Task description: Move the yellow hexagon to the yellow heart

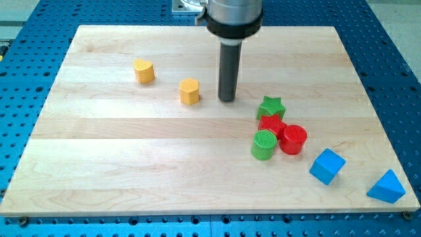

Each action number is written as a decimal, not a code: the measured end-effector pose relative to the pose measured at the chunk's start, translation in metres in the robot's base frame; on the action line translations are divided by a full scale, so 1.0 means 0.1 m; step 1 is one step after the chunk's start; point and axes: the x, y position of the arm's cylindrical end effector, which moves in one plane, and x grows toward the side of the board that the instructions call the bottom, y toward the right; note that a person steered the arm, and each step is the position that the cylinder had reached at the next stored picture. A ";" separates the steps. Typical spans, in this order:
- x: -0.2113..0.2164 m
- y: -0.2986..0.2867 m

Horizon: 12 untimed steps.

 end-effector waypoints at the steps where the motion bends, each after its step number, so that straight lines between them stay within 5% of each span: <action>1: -0.19 -0.53; 2: -0.85 -0.75; 4: -1.09 -2.32; 8: -0.39 -1.08; 9: -0.09 -0.29; 11: 0.23 -0.93; 12: 0.13 -0.55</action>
